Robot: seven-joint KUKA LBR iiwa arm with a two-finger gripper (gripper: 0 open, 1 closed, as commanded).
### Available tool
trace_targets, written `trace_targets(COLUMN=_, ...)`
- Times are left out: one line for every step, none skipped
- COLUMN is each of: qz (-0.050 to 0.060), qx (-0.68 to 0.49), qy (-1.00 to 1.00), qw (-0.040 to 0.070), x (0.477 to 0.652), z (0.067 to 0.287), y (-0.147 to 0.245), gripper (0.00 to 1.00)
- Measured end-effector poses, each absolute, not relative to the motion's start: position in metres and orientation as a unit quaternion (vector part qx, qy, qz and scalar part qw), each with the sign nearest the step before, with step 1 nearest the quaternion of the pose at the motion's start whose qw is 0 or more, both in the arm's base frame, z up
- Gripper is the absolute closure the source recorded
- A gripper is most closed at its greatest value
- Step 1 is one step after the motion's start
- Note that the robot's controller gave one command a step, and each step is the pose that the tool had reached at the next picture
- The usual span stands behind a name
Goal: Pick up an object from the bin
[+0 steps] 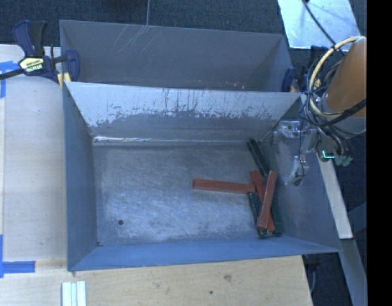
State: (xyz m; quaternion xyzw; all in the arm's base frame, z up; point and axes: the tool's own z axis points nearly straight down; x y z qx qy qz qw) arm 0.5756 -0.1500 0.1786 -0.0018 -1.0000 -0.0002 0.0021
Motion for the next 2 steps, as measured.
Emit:
trace_targets(qz=-0.002, qx=0.091, qy=-0.996, qw=0.002, x=0.5499, z=0.0665, y=-0.078, gripper=0.0)
trace_targets(qz=0.001, qx=0.091, qy=-0.996, qw=-0.003, x=0.5528, z=0.0713, y=-0.0808, gripper=1.0)
